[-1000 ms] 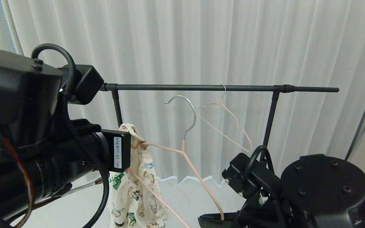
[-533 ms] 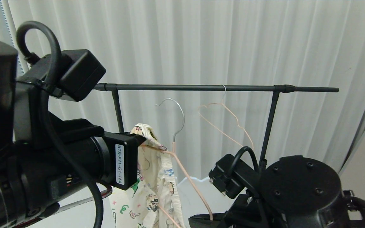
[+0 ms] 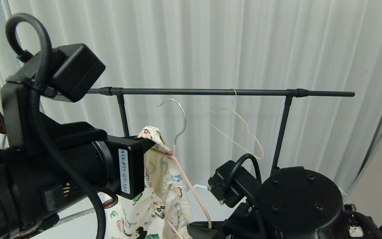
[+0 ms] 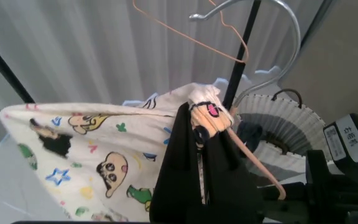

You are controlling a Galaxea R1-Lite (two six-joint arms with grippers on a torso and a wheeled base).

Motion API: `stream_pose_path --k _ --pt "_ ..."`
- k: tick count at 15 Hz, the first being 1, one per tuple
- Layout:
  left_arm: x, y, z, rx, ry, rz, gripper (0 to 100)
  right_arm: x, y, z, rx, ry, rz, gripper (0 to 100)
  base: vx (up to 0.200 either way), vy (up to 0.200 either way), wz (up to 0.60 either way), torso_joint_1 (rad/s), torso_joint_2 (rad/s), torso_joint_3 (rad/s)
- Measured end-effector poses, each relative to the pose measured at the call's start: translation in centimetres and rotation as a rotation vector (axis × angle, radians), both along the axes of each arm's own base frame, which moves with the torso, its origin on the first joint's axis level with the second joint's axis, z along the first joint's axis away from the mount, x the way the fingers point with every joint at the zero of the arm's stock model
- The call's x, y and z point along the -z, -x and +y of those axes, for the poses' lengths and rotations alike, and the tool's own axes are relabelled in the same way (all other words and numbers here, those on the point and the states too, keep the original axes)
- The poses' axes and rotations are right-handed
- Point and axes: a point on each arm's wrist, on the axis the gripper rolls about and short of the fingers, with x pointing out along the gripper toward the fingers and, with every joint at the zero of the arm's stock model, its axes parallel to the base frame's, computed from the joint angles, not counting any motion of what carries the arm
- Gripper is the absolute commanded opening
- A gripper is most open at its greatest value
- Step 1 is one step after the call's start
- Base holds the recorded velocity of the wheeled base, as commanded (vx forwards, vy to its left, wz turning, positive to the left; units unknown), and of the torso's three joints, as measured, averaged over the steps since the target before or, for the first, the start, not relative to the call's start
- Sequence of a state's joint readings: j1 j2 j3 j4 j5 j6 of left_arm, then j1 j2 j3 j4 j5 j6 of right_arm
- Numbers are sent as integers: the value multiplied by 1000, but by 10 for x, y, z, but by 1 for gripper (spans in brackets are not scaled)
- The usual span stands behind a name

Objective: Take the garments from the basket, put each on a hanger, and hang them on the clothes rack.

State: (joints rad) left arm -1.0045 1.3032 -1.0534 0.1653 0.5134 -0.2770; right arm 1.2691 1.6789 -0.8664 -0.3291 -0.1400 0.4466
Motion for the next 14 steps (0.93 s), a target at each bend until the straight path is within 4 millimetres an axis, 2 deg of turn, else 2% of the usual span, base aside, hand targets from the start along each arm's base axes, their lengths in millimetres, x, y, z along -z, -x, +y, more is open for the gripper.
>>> stream_pose_path --k 10,12,14 --pt "12 11 17 1 -22 8 100 -9 -5 1 139 -83 -94 0 0 0 0 0 0 0" --pt "20 15 25 18 -71 0 100 -8 -5 -5 142 -60 -120 0 0 0 0 0 0 0" --pt "26 23 38 104 -127 -17 100 -4 -4 -21 113 -18 -155 0 0 0 0 0 0 0"
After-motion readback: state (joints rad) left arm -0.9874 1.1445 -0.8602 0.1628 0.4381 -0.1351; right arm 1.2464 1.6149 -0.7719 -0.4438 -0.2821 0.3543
